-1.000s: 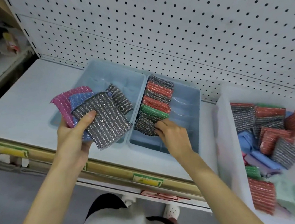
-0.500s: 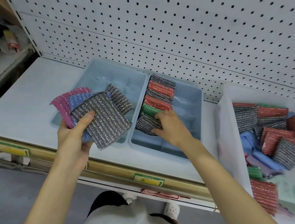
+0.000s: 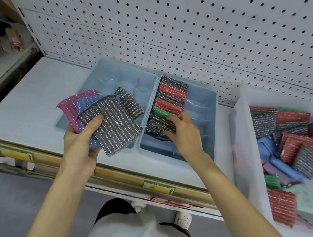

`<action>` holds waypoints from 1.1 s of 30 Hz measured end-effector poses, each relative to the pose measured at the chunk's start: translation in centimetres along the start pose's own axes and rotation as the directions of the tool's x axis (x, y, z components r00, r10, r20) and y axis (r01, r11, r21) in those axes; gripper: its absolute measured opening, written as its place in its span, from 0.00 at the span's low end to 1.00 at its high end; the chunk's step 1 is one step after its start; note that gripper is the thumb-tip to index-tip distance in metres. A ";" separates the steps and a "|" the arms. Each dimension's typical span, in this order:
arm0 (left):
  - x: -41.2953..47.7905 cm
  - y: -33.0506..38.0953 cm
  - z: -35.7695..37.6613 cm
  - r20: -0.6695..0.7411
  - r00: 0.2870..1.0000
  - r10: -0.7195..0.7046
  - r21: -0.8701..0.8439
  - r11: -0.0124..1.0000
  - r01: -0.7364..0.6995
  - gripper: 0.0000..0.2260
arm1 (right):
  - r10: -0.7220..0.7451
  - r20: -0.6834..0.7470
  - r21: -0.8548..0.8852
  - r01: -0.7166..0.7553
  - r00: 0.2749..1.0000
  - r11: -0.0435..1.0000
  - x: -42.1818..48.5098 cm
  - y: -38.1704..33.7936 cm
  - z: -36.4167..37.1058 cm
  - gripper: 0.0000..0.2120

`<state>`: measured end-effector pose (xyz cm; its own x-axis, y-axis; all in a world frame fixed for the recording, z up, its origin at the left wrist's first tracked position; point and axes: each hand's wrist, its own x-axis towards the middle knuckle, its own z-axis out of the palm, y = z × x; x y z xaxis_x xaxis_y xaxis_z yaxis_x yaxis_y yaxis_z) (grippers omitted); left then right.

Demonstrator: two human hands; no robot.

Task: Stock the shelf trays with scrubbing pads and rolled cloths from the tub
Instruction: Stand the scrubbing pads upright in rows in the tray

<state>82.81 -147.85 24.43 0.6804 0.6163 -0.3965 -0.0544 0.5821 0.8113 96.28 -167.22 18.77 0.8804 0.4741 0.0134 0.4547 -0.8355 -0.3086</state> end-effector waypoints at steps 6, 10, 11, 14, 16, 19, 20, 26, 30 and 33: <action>-0.6 -0.4 0.2 0.099 0.995 -0.020 0.069 0.998 0.013 0.16 | 0.280 -0.120 0.500 -0.185 0.953 0.846 -2.0 -0.6 -3.9 0.07; -1.8 -1.3 1.8 0.179 0.983 -0.042 0.103 0.994 0.023 0.21 | 0.167 0.151 0.885 -0.209 0.974 0.415 -4.3 -5.3 -7.7 0.06; -2.0 -1.5 2.3 0.194 0.980 -0.047 0.106 0.994 0.027 0.21 | 0.095 0.186 0.873 -0.209 0.978 0.441 -4.8 -6.2 -7.5 0.10; -2.4 -1.6 3.0 0.215 0.976 -0.048 0.102 0.994 0.027 0.23 | 0.119 0.087 0.807 -0.140 0.989 0.573 -5.2 -7.6 -6.0 0.17; -2.5 -1.4 3.2 0.213 0.976 -0.041 0.089 0.996 0.022 0.25 | 0.182 -0.024 0.741 -0.104 0.983 0.663 -5.2 -7.5 -5.5 0.18; -2.6 -1.3 3.2 0.216 0.976 -0.035 0.065 0.998 0.021 0.26 | 0.149 -0.066 0.743 -0.051 0.987 0.667 -5.4 -7.5 -5.8 0.16; -2.7 -1.4 3.2 0.216 0.976 -0.033 0.056 0.998 0.021 0.26 | 0.129 -0.072 0.750 -0.032 0.989 0.661 -5.4 -7.6 -5.8 0.16; -3.0 -1.5 2.7 0.244 0.969 -0.024 0.020 1.000 0.020 0.30 | 0.086 -0.024 0.870 -0.022 0.996 0.492 -6.0 -8.3 -5.8 0.09; -2.7 -1.4 2.2 0.236 0.971 -0.019 0.014 1.000 0.016 0.42 | 0.107 -0.016 0.908 -0.030 0.994 0.417 -6.2 -8.6 -5.9 0.07; -2.7 -1.4 1.9 0.222 0.975 -0.022 -0.001 1.000 0.023 0.42 | 0.131 0.019 0.943 -0.061 0.991 0.327 -6.1 -8.7 -5.8 0.06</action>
<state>82.41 -151.31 25.21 0.8268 0.4701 -0.3089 -0.0395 0.5962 0.8018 87.76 -164.47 26.92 0.9295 0.3661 -0.0449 -0.0323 -0.0405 -0.9987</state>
